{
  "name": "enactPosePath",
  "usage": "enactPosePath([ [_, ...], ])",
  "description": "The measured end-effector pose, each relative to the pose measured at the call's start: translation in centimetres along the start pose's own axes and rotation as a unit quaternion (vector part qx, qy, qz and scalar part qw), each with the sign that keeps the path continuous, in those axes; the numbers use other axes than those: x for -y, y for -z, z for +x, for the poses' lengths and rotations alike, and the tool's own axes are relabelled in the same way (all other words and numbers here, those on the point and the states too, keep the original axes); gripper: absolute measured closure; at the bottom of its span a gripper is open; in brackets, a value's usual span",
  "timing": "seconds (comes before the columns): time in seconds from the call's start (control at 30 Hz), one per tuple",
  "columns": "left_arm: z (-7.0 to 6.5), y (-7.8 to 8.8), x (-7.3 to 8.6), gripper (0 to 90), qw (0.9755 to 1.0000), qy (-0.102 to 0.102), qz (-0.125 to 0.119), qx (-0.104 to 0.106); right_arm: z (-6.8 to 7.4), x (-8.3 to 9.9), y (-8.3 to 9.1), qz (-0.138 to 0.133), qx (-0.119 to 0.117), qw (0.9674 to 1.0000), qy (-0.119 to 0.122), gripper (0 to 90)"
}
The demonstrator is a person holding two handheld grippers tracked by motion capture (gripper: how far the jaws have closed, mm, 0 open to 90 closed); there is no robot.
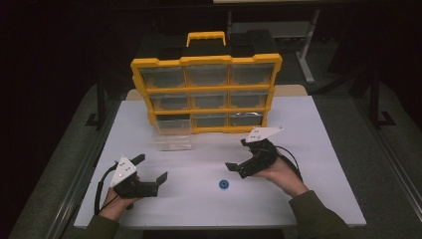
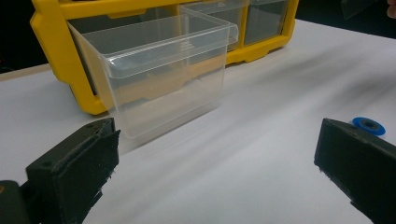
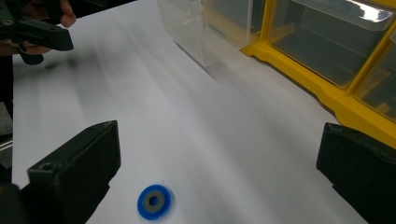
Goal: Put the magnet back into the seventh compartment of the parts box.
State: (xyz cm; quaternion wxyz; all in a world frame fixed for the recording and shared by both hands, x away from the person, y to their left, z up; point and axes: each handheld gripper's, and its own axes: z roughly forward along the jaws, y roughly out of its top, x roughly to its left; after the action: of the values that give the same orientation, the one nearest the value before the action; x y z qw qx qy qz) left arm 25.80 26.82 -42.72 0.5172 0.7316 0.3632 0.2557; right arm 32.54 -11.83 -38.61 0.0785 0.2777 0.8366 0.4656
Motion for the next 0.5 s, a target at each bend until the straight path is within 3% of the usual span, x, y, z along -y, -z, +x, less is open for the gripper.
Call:
enactPosePath([
  [0.5, 0.1, 0.0, 0.0, 0.0, 1.0000, -0.004, 0.004, 0.004, 0.5, -1.0, -1.3, 0.006, -0.016, 0.9998, 0.011, 0.0],
])
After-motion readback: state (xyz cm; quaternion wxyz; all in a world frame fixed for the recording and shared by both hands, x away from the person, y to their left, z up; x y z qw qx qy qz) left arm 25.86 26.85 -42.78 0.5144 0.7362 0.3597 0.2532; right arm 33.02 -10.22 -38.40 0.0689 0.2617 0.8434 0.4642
